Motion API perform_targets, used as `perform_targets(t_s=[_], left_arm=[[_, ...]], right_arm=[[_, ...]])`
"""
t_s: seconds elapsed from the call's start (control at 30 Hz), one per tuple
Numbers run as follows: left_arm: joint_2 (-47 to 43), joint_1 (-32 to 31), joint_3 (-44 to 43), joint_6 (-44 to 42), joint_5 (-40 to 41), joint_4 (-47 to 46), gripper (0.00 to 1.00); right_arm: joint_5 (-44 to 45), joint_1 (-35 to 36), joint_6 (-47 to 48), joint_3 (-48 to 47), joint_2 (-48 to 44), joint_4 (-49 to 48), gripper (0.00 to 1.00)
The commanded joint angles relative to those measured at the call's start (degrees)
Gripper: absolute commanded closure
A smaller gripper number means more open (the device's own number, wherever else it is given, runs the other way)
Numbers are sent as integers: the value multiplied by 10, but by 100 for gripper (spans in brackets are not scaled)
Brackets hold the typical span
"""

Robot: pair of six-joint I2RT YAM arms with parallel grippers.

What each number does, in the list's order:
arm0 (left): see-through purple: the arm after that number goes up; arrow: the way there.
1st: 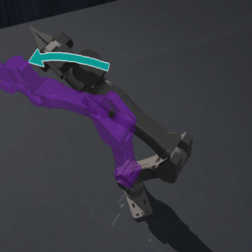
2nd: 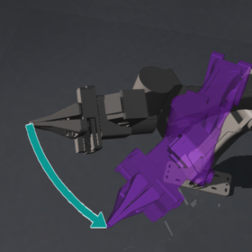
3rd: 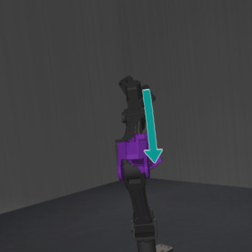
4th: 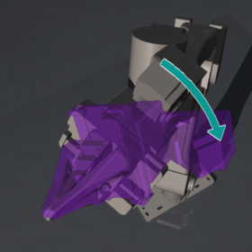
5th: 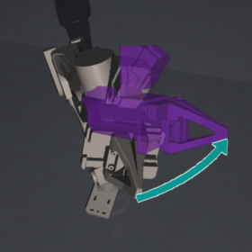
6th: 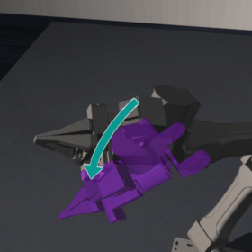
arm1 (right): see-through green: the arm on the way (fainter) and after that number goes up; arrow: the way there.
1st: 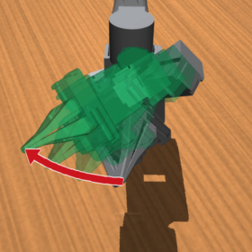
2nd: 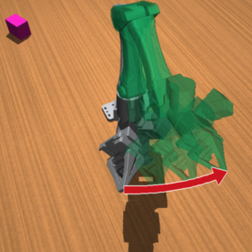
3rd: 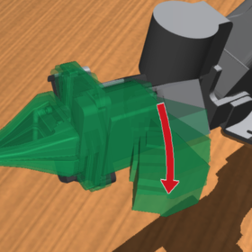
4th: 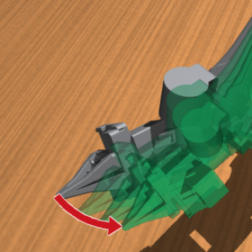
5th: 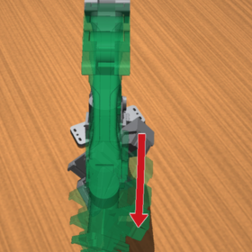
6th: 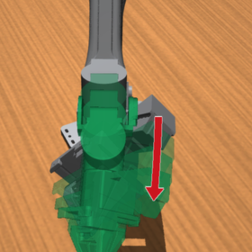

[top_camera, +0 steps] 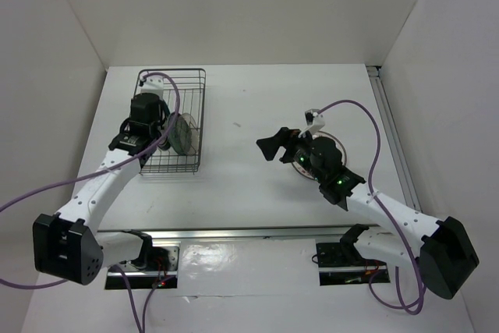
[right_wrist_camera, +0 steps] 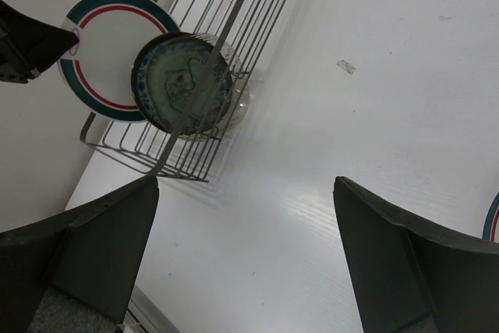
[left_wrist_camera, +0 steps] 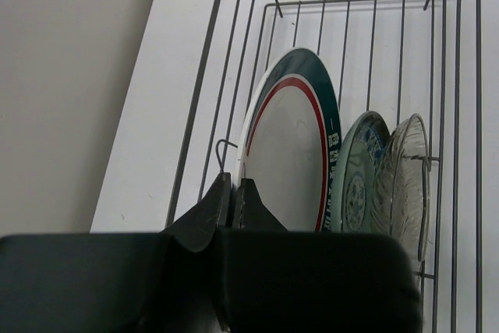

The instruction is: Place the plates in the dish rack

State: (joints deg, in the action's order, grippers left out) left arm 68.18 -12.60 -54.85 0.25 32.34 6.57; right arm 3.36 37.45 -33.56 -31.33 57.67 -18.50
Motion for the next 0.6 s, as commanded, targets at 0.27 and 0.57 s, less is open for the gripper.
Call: perform_targets(t_s=[0.27, 0.57], left_arm=[[41, 1, -20, 39, -40, -17, 85], [35, 1, -20, 44, -35, -17, 57]], right_arm=[[1, -4, -5, 7, -6, -32, 0], [68, -4, 1, -3, -40, 46, 0]])
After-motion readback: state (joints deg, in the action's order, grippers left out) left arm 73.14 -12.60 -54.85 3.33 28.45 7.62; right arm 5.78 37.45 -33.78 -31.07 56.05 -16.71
